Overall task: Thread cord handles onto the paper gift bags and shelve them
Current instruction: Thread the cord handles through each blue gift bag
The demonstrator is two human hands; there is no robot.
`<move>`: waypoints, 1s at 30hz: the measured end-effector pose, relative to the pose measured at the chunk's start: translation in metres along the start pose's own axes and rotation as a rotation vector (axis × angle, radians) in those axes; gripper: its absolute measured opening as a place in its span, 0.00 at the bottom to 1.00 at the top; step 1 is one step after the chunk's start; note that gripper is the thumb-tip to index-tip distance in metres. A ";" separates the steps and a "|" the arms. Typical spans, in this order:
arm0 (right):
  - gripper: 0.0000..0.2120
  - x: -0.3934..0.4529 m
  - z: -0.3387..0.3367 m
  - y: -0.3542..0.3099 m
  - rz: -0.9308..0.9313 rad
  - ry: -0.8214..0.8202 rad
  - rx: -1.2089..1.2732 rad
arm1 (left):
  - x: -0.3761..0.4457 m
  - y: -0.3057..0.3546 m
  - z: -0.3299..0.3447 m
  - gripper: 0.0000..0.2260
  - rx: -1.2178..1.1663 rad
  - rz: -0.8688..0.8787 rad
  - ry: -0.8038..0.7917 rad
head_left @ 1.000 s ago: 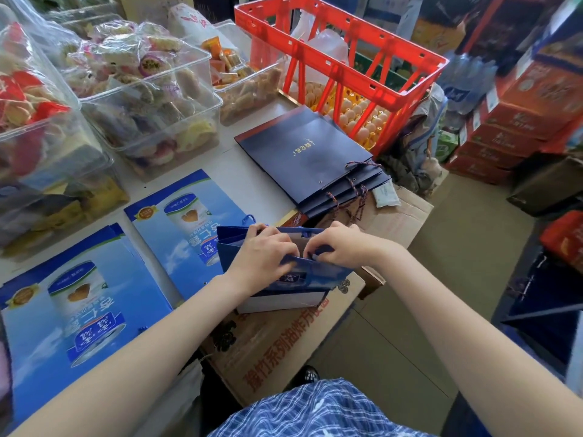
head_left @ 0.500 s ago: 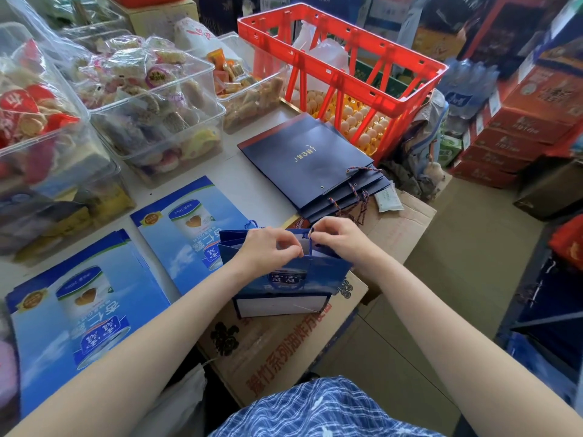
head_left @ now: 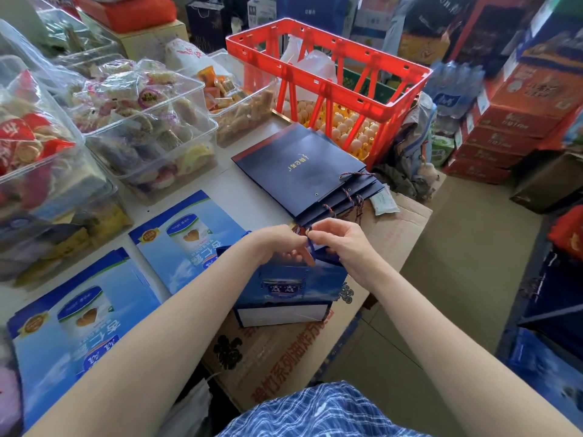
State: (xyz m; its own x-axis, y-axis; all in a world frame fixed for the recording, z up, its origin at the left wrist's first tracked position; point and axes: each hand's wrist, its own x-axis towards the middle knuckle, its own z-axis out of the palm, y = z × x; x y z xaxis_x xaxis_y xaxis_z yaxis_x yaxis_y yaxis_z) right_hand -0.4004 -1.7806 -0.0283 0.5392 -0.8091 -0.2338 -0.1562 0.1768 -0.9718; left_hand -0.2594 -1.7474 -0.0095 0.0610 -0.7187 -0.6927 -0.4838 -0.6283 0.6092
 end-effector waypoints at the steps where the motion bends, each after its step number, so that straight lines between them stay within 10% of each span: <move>1: 0.05 -0.001 -0.002 0.000 0.004 0.001 -0.004 | 0.002 -0.003 -0.001 0.13 -0.054 -0.011 -0.046; 10: 0.06 0.005 -0.004 0.005 0.047 0.056 -0.065 | 0.006 -0.031 -0.004 0.05 -0.450 0.097 0.056; 22: 0.02 0.016 0.002 0.003 0.004 0.001 -0.435 | 0.000 -0.047 0.015 0.02 0.035 0.570 0.533; 30: 0.05 0.020 -0.001 0.003 -0.030 -0.074 -0.581 | 0.008 -0.044 0.013 0.04 -0.225 0.443 0.481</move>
State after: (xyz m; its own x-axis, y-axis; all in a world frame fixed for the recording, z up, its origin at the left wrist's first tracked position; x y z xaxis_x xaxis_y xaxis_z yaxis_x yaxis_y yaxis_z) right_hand -0.3907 -1.7967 -0.0363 0.6033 -0.7641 -0.2284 -0.5568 -0.1985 -0.8066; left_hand -0.2489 -1.7215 -0.0464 0.3049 -0.9414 -0.1440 -0.3626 -0.2546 0.8965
